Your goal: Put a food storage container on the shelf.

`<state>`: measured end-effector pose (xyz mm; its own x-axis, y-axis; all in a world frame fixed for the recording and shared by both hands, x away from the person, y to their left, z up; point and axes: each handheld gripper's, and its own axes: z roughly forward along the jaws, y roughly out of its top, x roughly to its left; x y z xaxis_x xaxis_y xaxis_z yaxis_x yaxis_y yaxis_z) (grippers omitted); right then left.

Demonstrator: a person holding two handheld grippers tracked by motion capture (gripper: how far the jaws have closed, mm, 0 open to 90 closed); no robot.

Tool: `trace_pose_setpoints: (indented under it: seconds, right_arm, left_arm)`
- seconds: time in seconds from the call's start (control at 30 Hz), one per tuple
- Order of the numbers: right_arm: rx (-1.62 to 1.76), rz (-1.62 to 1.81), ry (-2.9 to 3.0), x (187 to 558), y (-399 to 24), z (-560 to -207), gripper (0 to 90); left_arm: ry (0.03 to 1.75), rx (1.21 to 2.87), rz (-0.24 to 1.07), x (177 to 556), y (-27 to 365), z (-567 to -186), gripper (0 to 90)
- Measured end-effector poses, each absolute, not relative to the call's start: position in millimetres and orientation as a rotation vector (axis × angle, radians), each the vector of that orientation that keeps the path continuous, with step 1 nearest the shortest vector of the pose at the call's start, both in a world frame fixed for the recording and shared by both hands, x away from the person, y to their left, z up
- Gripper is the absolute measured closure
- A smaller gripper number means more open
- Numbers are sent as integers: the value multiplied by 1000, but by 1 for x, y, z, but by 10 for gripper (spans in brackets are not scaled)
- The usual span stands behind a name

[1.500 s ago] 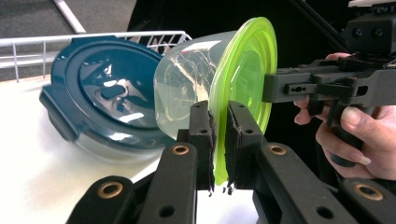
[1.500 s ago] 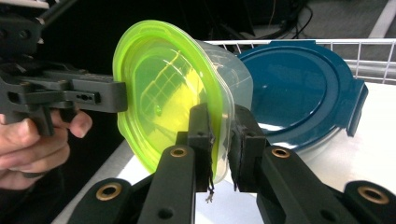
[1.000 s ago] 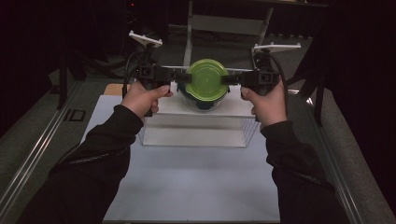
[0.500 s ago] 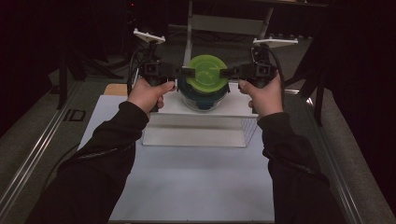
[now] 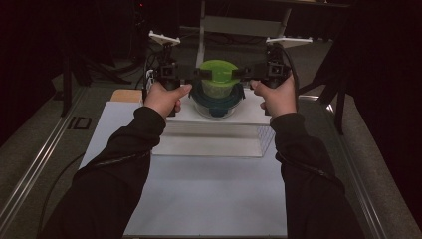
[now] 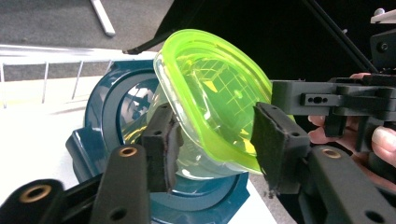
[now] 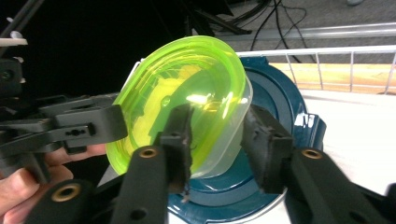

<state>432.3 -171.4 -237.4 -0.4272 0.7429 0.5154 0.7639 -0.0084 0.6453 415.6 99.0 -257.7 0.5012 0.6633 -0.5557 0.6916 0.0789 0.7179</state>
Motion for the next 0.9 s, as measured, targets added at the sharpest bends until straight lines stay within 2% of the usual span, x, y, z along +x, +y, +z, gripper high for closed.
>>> trace_pose_setpoints:
  seconds: [0.2,0.3,0.5,0.73,0.9]
  right_arm:
    - [-1655,-1482,-2268,429,-169,-235,493]
    - [-1645,-1514,-2278,427,-170,-233,463]
    - [-1642,-1546,-2269,422,-175,-230,448]
    - [-1584,-1581,-2284,407,-181,-232,408]
    - [-1526,-1607,-2319,395,-183,-236,316]
  left_arm:
    - [1107,1611,55,410,101,-257,382]
    - [1066,1570,32,406,107,-256,333]
    - [1065,1566,7,403,113,-261,310]
    - [942,1562,36,385,123,-265,250]
    - [826,1553,73,366,127,-267,135]
